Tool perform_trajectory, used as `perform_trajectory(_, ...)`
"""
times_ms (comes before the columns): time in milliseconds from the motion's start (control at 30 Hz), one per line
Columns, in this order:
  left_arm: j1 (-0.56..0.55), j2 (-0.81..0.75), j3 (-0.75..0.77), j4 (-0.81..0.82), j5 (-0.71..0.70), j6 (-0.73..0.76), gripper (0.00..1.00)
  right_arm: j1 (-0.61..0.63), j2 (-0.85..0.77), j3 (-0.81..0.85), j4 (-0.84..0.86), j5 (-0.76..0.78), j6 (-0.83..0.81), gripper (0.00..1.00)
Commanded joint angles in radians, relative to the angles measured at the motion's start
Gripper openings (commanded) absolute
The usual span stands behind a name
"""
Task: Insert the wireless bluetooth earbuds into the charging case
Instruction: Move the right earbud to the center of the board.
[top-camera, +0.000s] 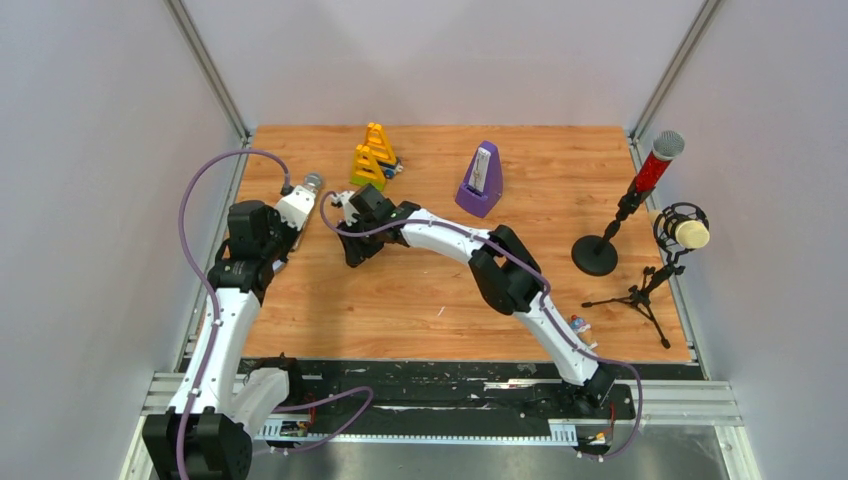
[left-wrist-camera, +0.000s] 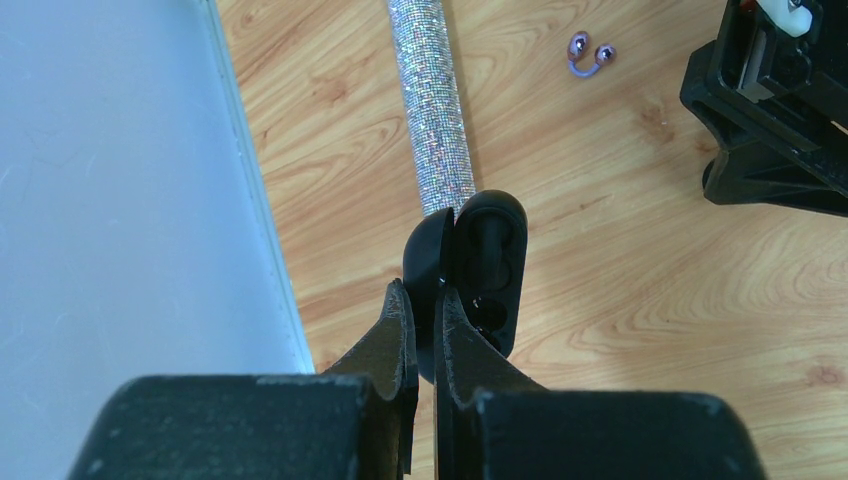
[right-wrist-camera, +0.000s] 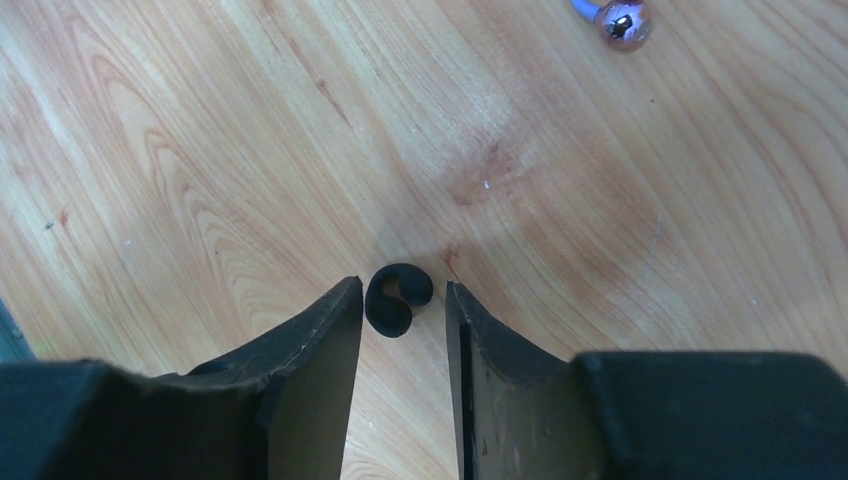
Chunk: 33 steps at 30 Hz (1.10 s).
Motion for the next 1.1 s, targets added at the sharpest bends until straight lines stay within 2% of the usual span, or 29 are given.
perform_trajectory(0,0.007,-0.012,-0.002,0.047,0.012,-0.018,0.0,0.024,-0.015,-0.045,-0.031,0.059,-0.05,0.36)
perform_trajectory(167,0.006,-0.017,-0.002,0.045,0.01,-0.019,0.0,0.03,-0.009,-0.034,-0.029,0.078,-0.063,0.31)
perform_trajectory(333,0.006,-0.021,-0.001,0.043,0.013,-0.02,0.0,0.047,-0.026,-0.06,-0.03,0.077,-0.077,0.36)
perform_trajectory(467,0.007,-0.022,-0.001,0.045,0.015,-0.02,0.0,0.058,-0.037,-0.082,-0.029,0.097,-0.097,0.36)
perform_trajectory(800,0.007,-0.028,-0.001,0.046,0.021,-0.021,0.0,0.06,-0.074,-0.107,-0.025,0.138,-0.147,0.22)
perform_trajectory(967,0.007,-0.031,0.0,0.042,0.03,-0.022,0.0,0.039,-0.15,-0.145,-0.018,0.152,-0.233,0.21)
perform_trajectory(1067,0.007,-0.033,0.002,0.038,0.041,-0.022,0.0,-0.009,-0.245,-0.204,-0.017,0.084,-0.271,0.21)
